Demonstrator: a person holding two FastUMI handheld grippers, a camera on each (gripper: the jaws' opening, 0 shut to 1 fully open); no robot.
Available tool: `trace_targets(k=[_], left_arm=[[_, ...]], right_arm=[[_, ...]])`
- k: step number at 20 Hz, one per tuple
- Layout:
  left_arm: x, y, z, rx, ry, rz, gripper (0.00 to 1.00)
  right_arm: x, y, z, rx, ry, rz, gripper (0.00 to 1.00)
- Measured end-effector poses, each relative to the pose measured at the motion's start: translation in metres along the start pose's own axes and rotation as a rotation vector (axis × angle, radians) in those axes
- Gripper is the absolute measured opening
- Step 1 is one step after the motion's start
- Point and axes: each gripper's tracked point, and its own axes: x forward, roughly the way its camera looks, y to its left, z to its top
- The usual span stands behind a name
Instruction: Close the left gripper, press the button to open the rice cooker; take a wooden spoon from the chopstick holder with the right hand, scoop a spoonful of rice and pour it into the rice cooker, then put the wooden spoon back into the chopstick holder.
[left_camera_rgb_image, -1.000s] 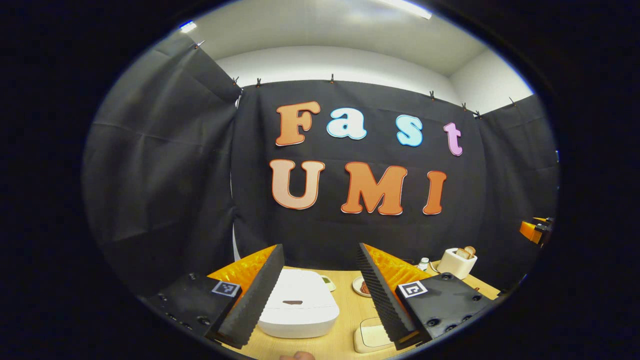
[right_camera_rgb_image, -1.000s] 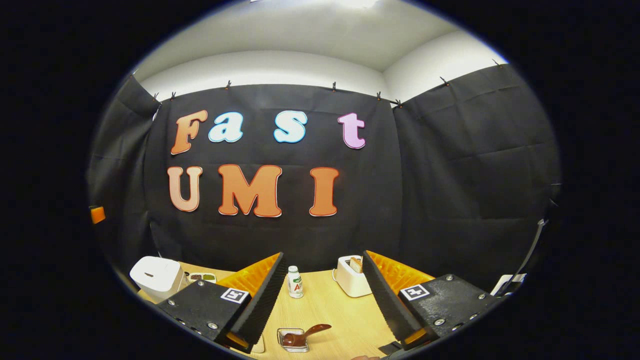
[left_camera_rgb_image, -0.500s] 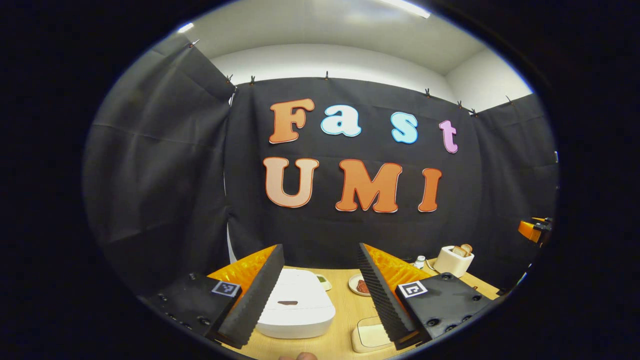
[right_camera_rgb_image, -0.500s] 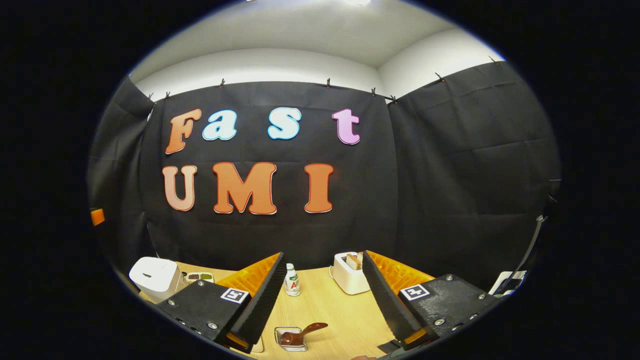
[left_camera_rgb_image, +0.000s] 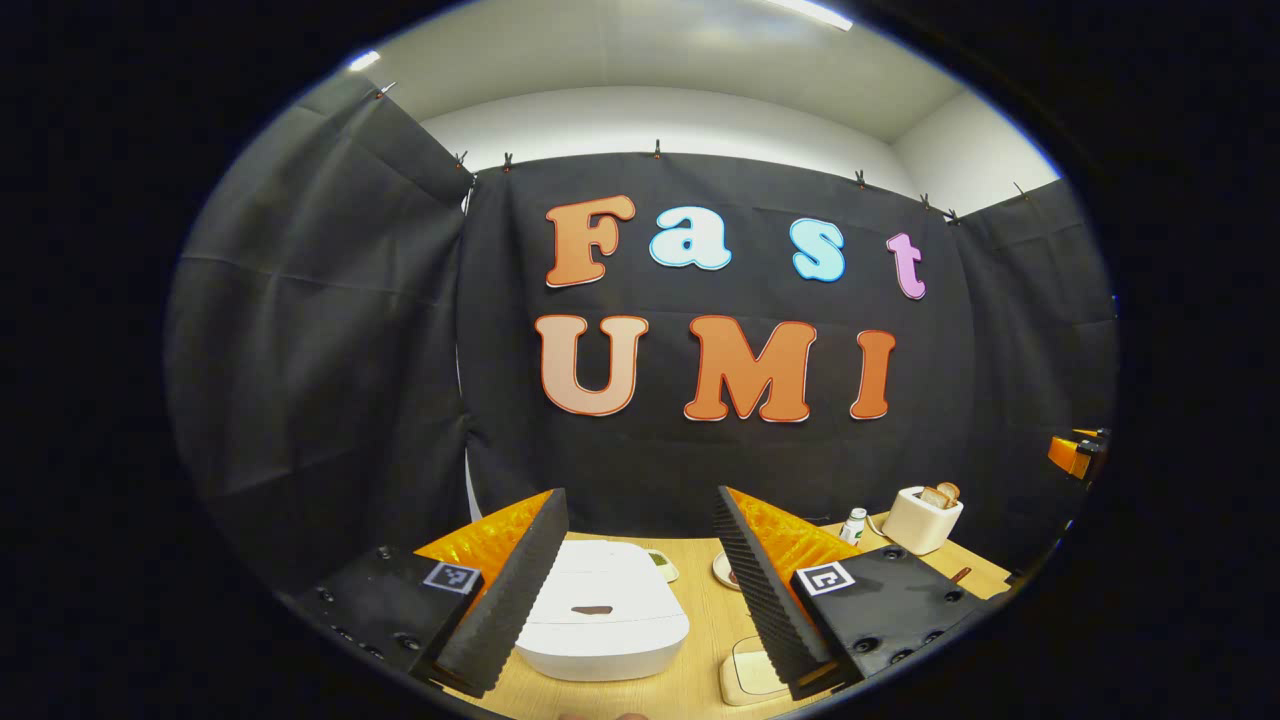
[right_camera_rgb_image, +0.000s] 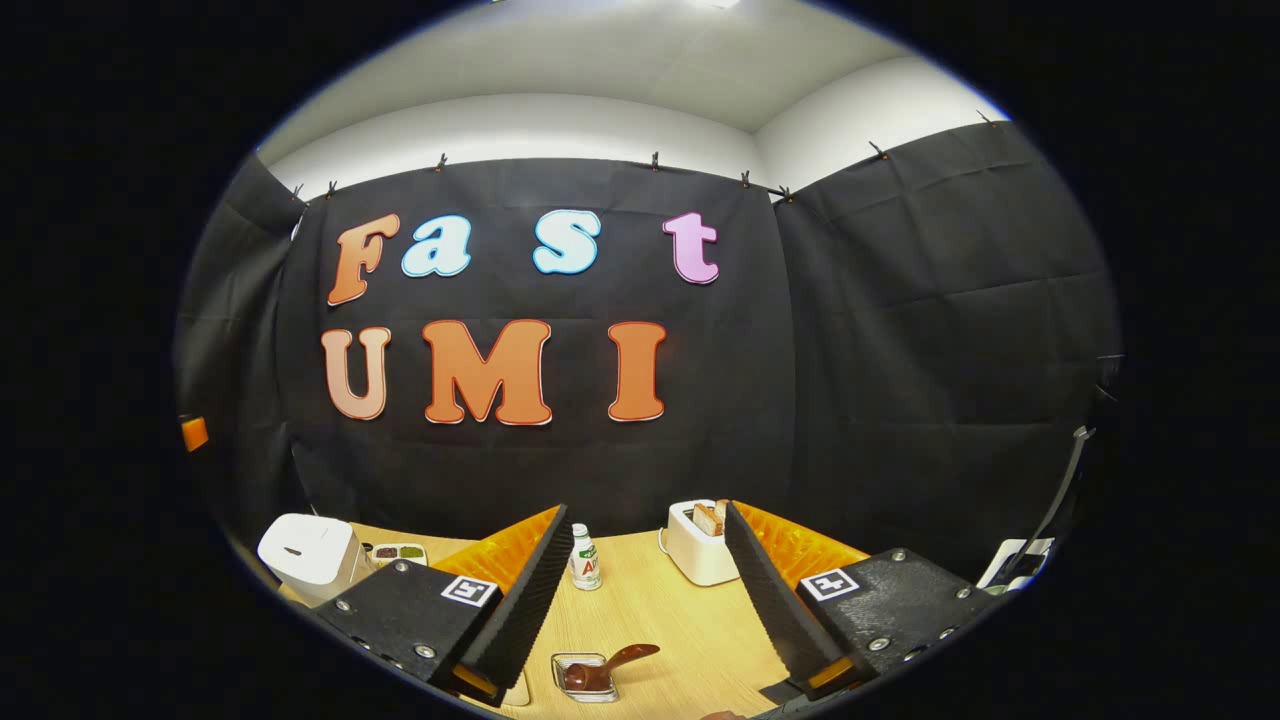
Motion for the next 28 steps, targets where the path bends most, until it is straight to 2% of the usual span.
trace_targets(k=[4, 5, 7, 8, 9, 11, 12, 13, 15, 16, 17, 21, 28], left_arm=[[0.004, 0.008, -0.012, -0.01, 0.031, 0.004, 0.99], [0.004, 0.012, -0.01, -0.011, 0.029, 0.01, 0.94], [0.006, 0.018, -0.011, -0.008, 0.023, 0.026, 0.72], [0.006, 0.022, -0.013, -0.004, 0.025, 0.04, 0.67], [0.008, 0.023, -0.015, -0.007, 0.03, 0.04, 0.53], [0.01, 0.02, -0.023, -0.014, 0.051, 0.015, 0.39], [0.01, 0.022, -0.024, -0.007, 0.06, 0.016, 0.39], [0.008, 0.033, -0.022, 0.013, 0.051, 0.062, 0.39], [0.01, 0.03, -0.024, 0.015, 0.056, 0.038, 0.11], [0.012, 0.035, -0.025, 0.004, 0.044, 0.049, 0.05], [0.0, 0.029, -0.021, 0.001, 0.067, 0.03, 0.04], [0.03, 0.035, -0.052, -0.03, 0.12, 0.004, 0.02], [0.071, 0.035, -0.115, -0.047, 0.312, -0.049, 0.04]], right_arm=[[0.001, 0.005, -0.004, -0.016, 0.015, 0.003, 0.95], [0.001, 0.006, -0.004, -0.02, 0.017, 0.005, 0.95], [0.001, 0.008, -0.003, -0.024, 0.018, 0.006, 0.95], [0.001, 0.01, -0.002, -0.025, 0.018, 0.008, 0.95], [0.001, 0.012, -0.001, -0.027, 0.017, 0.009, 0.95], [0.001, 0.014, 0.0, -0.032, 0.015, 0.012, 0.95], [0.001, 0.016, 0.0, -0.035, 0.018, 0.014, 0.95], [-0.001, 0.016, -0.001, -0.041, 0.019, 0.014, 0.95], [-0.001, 0.018, -0.002, -0.05, 0.022, 0.013, 0.95], [0.0, 0.019, -0.002, -0.053, 0.024, 0.014, 0.95], [-0.001, 0.019, -0.004, -0.054, 0.029, 0.014, 0.95], [0.001, 0.025, -0.006, -0.059, 0.039, 0.02, 0.95], [0.007, 0.031, -0.018, -0.077, 0.066, 0.026, 0.95]])
